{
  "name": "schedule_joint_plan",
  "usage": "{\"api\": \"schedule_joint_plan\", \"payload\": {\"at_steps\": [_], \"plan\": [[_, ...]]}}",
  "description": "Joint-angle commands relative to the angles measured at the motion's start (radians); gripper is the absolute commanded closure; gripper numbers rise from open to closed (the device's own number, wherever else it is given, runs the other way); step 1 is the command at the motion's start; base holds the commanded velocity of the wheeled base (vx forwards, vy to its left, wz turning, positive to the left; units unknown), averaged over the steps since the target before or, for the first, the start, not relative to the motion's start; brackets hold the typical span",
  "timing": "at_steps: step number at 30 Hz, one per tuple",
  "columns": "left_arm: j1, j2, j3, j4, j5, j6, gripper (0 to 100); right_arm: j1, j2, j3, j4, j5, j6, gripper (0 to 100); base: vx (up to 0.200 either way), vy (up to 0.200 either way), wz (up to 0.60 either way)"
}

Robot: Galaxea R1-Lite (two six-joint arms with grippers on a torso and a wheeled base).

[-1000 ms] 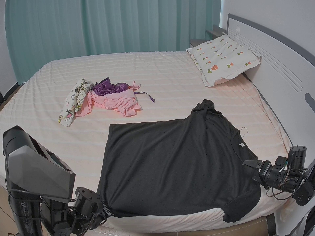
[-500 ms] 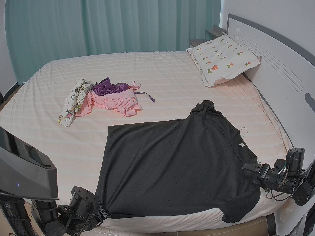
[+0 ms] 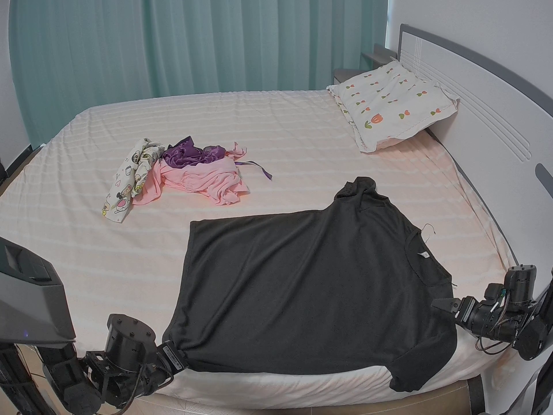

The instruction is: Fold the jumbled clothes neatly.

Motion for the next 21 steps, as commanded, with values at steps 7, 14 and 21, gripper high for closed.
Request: {"api": "schedule_joint_plan", "payload": {"at_steps": [7, 14, 21], "plan": [[0.104, -0.021, -0.06, -0.029, -0.086, 0.04, 100, -0.069, 0.145, -0.032, -0.024, 0.007, -0.147, 0, 0.0, 0.0, 0.0], [0.116, -0.028, -0.054, -0.031, -0.126, -0.001, 100, -0.092, 0.2, -0.071, -0.025, 0.033, -0.191, 0, 0.0, 0.0, 0.0], [0.118, -0.041, -0.052, -0.031, -0.131, -0.031, 100, -0.089, 0.24, -0.129, -0.018, 0.064, -0.193, 100, 0.0, 0.0, 0.0]]}}
